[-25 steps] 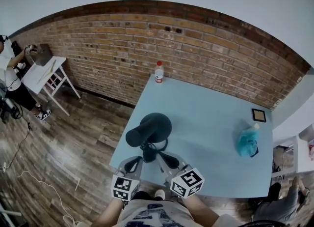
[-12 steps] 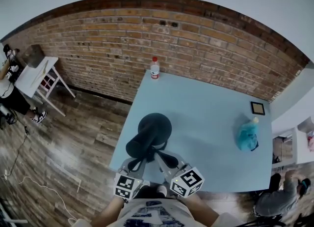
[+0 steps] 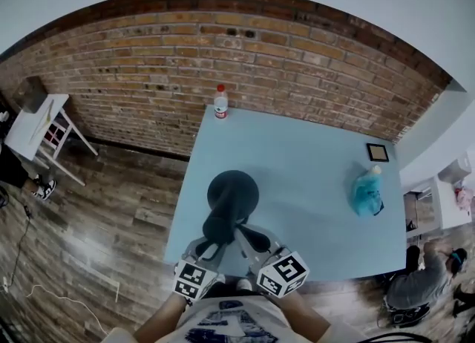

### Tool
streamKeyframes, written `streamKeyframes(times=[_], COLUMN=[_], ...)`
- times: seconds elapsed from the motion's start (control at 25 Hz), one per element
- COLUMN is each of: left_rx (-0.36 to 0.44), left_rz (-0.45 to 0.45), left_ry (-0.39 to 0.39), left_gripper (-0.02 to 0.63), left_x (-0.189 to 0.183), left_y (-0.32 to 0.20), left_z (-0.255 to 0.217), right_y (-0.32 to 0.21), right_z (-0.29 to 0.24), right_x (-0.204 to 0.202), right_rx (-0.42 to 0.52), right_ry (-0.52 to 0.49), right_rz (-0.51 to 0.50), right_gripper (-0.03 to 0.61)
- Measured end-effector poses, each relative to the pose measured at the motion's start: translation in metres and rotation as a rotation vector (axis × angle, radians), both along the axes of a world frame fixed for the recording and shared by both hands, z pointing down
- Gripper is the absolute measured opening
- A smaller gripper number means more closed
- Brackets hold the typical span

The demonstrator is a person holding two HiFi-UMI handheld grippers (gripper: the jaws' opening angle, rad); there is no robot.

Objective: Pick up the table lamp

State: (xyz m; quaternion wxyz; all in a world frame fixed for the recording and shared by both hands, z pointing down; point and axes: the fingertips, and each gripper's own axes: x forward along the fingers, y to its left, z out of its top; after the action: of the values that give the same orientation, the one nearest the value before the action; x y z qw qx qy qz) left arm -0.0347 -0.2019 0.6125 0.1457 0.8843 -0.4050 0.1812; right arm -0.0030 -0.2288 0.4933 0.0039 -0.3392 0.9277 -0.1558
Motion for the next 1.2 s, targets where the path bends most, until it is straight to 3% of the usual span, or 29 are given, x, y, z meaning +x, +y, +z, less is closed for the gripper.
streamKeyframes(times=[0.08, 0.12, 0.16, 0.36, 0.44, 0.76, 1.2], left_rx=[-0.002, -0.007, -0.007, -0.01, -0.009, -0.026, -0.05], left_rz=[0.025, 0.039, 0.051, 0.062, 0.069, 0.098, 0.107], left_ry=[0.011, 0.016, 0.02, 0.057, 0.069, 0.044, 0.067], left_gripper=[0.067, 0.073, 0.083, 0.122, 0.138, 0.147, 0.146], left_x=[0.001, 0.002, 0.003, 0.003, 0.004, 0.007, 0.012], left_y=[-0.001, -0.001, -0.002, -0.01, -0.013, -0.023, -0.033], left_z=[0.002, 0.003, 0.005, 0.008, 0.008, 0.026, 0.041], right_y=[-0.001, -0.001, -0.002, -0.002, -0.002, 0.0, -0.004], right_z=[0.001, 0.003, 0.004, -0.001, -0.005, -0.012, -0.007], right_x=[0.0, -0.001, -0.002, -0.004, -0.006, -0.022, -0.037], right_rx=[-0.003, -0.009, -0.014, 0.005, 0.021, 0.061, 0.063], right_ry=[0.001, 0.002, 0.002, 0.004, 0.008, 0.026, 0.044], right_rz=[0.02, 0.027, 0.032, 0.053, 0.053, 0.025, -0.025], right_gripper=[0.007, 0.068, 0.078, 0.081, 0.153, 0.155, 0.149])
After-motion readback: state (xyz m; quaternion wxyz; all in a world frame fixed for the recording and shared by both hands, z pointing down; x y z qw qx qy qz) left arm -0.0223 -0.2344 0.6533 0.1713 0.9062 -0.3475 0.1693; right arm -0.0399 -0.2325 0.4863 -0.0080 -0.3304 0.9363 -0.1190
